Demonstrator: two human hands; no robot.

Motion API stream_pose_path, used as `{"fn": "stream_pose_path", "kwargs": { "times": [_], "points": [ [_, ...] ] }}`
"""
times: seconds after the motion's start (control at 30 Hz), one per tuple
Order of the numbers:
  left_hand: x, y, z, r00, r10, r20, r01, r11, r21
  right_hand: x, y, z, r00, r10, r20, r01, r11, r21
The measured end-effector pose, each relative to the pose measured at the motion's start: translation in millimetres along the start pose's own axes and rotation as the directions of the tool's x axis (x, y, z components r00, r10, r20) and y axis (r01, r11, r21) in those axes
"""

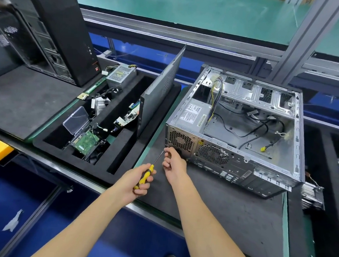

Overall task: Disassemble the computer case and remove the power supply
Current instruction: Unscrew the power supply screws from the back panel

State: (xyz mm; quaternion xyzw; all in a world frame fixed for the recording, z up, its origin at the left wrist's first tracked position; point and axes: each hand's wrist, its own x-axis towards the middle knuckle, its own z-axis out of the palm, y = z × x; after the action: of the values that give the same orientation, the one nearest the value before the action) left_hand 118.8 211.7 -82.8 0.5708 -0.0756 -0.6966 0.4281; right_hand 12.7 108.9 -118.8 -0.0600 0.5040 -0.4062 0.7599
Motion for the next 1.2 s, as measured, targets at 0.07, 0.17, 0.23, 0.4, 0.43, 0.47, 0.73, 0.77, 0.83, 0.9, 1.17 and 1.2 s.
{"fn": "stream_pose_path", "kwargs": {
  "times": [0.07, 0.17, 0.23, 0.4, 0.43, 0.47, 0.73, 0.77, 0.83, 0.9, 1.17, 1.2],
  "points": [
    [-1, -1, 1, 1.0, 0.007, -0.01, -0.007, 1.0, -0.003, -2, 2, 1, 1.0, 0.001, -0.009, 0.0, 1.0, 0.019],
    [1, 0, 2, 0.999, 0.032, -0.037, -0.031, 0.999, 0.011, -7, 8, 2, 0.999, -0.022, -0.031, 0.02, 0.998, -0.052],
    [2, 1, 3, 0.997, 0.053, -0.061, -0.051, 0.998, 0.029, -12, 11, 0, 0.996, -0.084, -0.032, 0.078, 0.983, -0.167],
    [2, 4, 6, 0.988, 0.116, -0.1, -0.105, 0.988, 0.11, -31, 2, -18, 0.936, -0.329, 0.127, 0.346, 0.784, -0.516],
    [2, 5, 7, 0.986, 0.129, -0.105, -0.114, 0.984, 0.138, -35, -2, -26, 0.902, -0.388, 0.187, 0.419, 0.688, -0.593],
    [1, 5, 9, 0.984, 0.139, -0.109, -0.119, 0.979, 0.167, -38, -6, -34, 0.86, -0.442, 0.256, 0.488, 0.563, -0.666],
    [1, -3, 12, 0.977, 0.165, -0.133, -0.113, 0.936, 0.333, -46, -32, -97, 0.79, -0.324, 0.52, 0.552, 0.007, -0.834],
    [2, -4, 12, 0.977, 0.167, -0.132, -0.113, 0.932, 0.343, -47, -34, -103, 0.791, -0.314, 0.526, 0.548, -0.02, -0.836],
    [3, -6, 12, 0.975, 0.182, -0.125, -0.125, 0.921, 0.37, -47, -35, -115, 0.789, -0.332, 0.517, 0.535, -0.042, -0.844],
    [6, -8, 14, 0.973, 0.198, -0.119, -0.135, 0.905, 0.403, -47, -35, -124, 0.786, -0.37, 0.495, 0.515, -0.053, -0.856],
    [15, -21, 22, 0.972, 0.223, -0.077, -0.158, 0.858, 0.488, -51, -28, -134, 0.775, -0.354, 0.523, 0.507, -0.144, -0.85],
    [16, -22, 22, 0.971, 0.224, -0.079, -0.157, 0.856, 0.492, -51, -28, -134, 0.777, -0.357, 0.519, 0.505, -0.139, -0.852]
  ]
}}
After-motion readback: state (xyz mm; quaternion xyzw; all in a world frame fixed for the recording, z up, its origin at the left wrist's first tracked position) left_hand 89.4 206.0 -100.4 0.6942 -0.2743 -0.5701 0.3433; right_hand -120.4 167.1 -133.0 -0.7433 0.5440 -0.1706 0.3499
